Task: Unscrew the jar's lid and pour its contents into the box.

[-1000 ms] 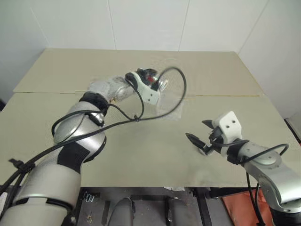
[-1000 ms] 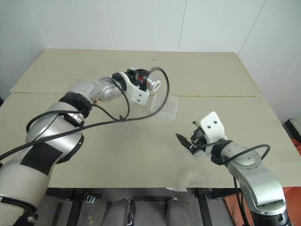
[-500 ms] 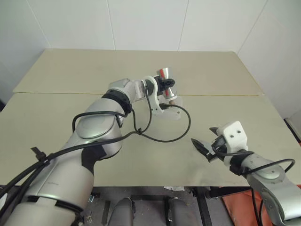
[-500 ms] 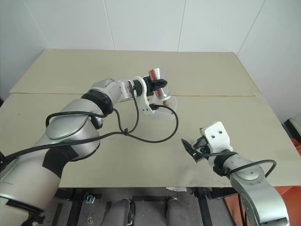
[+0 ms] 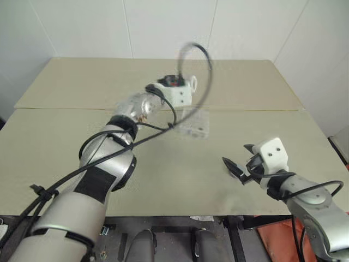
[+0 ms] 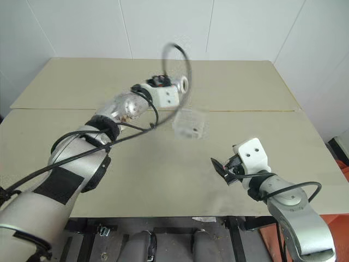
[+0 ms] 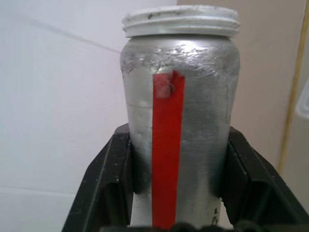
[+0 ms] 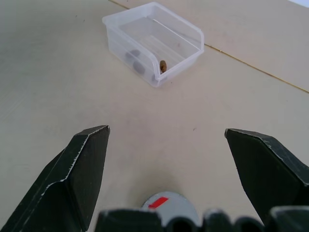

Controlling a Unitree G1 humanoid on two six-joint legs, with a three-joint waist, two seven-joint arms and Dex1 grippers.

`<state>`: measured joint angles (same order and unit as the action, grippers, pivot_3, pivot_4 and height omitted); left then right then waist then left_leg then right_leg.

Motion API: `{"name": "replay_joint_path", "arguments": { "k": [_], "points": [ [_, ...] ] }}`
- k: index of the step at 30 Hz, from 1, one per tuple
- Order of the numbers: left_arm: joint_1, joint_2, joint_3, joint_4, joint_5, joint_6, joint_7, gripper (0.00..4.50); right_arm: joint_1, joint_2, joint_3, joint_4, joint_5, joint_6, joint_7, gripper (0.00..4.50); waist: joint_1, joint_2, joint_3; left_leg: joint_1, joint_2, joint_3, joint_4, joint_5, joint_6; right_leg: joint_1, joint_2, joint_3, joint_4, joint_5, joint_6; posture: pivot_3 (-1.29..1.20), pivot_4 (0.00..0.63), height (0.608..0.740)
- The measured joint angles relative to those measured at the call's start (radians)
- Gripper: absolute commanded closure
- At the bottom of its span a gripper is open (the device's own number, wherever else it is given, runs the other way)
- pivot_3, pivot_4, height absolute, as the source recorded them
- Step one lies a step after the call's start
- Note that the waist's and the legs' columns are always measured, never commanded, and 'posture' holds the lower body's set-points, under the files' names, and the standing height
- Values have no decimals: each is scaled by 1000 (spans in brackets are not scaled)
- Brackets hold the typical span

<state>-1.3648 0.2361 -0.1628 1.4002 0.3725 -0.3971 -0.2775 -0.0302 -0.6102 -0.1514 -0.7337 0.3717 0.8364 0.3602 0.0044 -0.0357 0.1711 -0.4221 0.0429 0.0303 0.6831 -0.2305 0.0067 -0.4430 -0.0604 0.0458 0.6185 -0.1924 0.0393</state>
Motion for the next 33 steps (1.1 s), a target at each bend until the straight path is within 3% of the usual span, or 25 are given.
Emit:
{"name": "replay_joint_path", "arguments": {
  "k": [3,6,15,26,33],
  "points": [
    [67,-4,207,-53,-226,35,-148,2509,-23,0,4,31,-1,-2,12,51,0,0,0,3,0,0,1,0,0,3,0,0,1,0,0,0,150,740],
    [175,-20,286,-142,-339,18,-235,2509,-48,0,23,58,-6,-14,21,51,1,1,-1,6,0,0,1,0,0,5,0,1,2,0,0,0,150,740],
    [541,-106,314,-444,-438,-6,-211,2509,-81,0,74,115,-32,-45,45,51,-1,1,-1,8,0,0,4,0,0,6,0,2,8,1,-1,0,150,740],
    [665,-101,296,-540,-454,34,-145,2509,-94,-5,94,136,-54,-50,66,51,-7,1,-1,16,0,0,4,2,1,13,1,2,8,-1,1,0,150,740],
    [708,-95,292,-540,-455,55,-162,205,-93,-7,94,136,-69,-51,75,0,-15,1,-1,19,0,0,4,2,1,17,1,1,7,-2,3,0,150,740]
  ]
}}
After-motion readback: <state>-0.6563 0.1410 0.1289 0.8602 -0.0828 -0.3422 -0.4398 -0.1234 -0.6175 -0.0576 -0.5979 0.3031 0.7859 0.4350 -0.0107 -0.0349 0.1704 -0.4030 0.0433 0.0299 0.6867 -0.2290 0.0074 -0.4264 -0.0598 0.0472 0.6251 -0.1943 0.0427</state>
